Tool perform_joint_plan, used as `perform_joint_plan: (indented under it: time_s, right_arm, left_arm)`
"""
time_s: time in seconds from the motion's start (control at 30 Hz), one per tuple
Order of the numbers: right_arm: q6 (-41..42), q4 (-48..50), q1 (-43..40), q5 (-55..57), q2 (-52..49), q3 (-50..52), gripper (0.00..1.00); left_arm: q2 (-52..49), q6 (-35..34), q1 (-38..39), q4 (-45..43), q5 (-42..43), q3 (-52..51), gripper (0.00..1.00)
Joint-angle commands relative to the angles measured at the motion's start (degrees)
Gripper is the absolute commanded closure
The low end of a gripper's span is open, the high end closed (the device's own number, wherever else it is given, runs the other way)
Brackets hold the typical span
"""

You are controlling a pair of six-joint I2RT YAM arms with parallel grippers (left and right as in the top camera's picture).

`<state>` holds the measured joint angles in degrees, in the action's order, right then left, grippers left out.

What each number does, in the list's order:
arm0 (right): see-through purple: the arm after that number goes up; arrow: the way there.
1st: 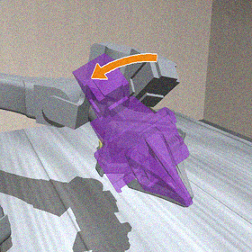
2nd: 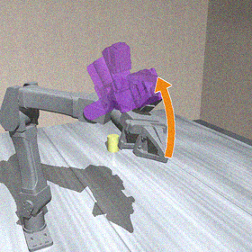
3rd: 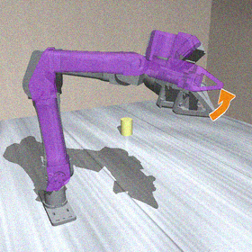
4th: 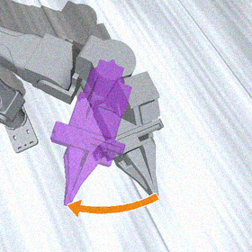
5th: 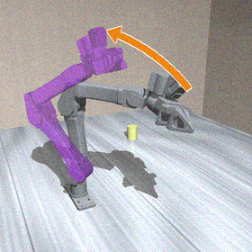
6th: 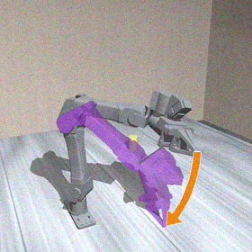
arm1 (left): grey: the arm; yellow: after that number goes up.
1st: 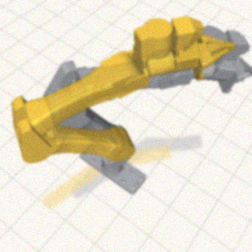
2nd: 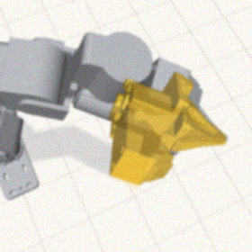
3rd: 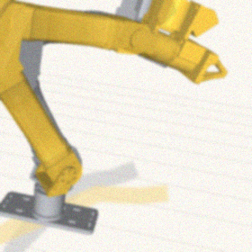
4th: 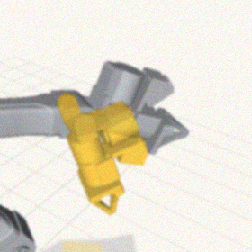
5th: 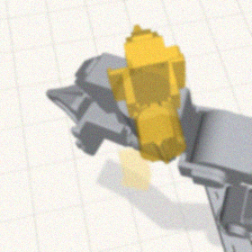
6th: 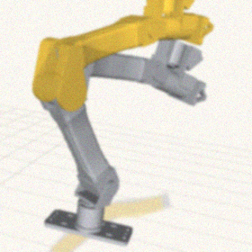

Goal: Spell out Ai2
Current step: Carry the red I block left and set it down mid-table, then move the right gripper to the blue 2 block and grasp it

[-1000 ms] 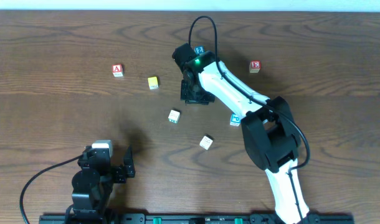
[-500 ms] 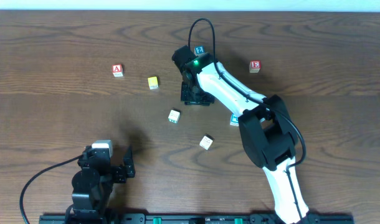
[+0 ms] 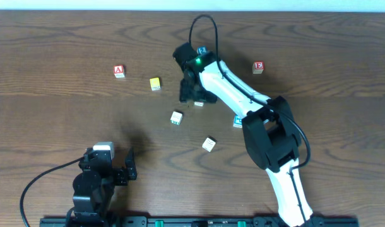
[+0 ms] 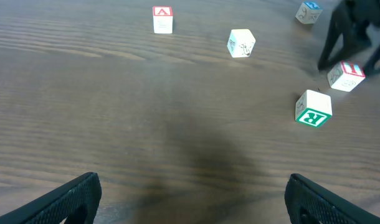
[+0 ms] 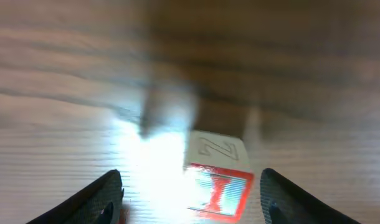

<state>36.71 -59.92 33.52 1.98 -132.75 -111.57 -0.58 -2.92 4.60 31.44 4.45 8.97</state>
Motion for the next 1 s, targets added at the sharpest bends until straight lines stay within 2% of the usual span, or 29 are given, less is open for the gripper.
perform_joint_plan:
  time_s: [0.0, 0.17, 0.27, 0.43, 0.5, 0.97]
  right_arm:
    - [-3.3, -0.1, -2.5, 1.7, -0.2, -7.7, 0.28]
    - [-7.0, 2.7, -5.7, 2.5, -0.2, -15.4, 0.27]
    - [-9.3, 6.6, -7.3, 2.5, -0.3, -15.6, 0.21]
    - [-16.5, 13.7, -8.1, 3.5, -1.7, -15.6, 0.20]
    - [-18.2, 16.0, -8.5, 3.7, -3.3, -15.6, 0.16]
    - [-18.6, 22.3, -11.4, 1.0, -14.1, -17.1, 0.15]
  left_arm:
    - [0.3, 0.6, -0.2, -0.2, -0.4, -0.6, 0.05]
    - [0.3, 0.6, -0.2, -0.2, -0.4, -0.6, 0.04]
    - [0.3, 0.6, -0.2, -0.2, -0.4, -0.6, 0.05]
    - [0.3, 0.6, -0.2, -0.2, -0.4, -0.6, 0.05]
    - [0.3, 0.6, -0.2, -0.2, -0.4, -0.6, 0.05]
    - [0.3, 0.6, -0.2, -0.2, -0.4, -0.6, 0.05]
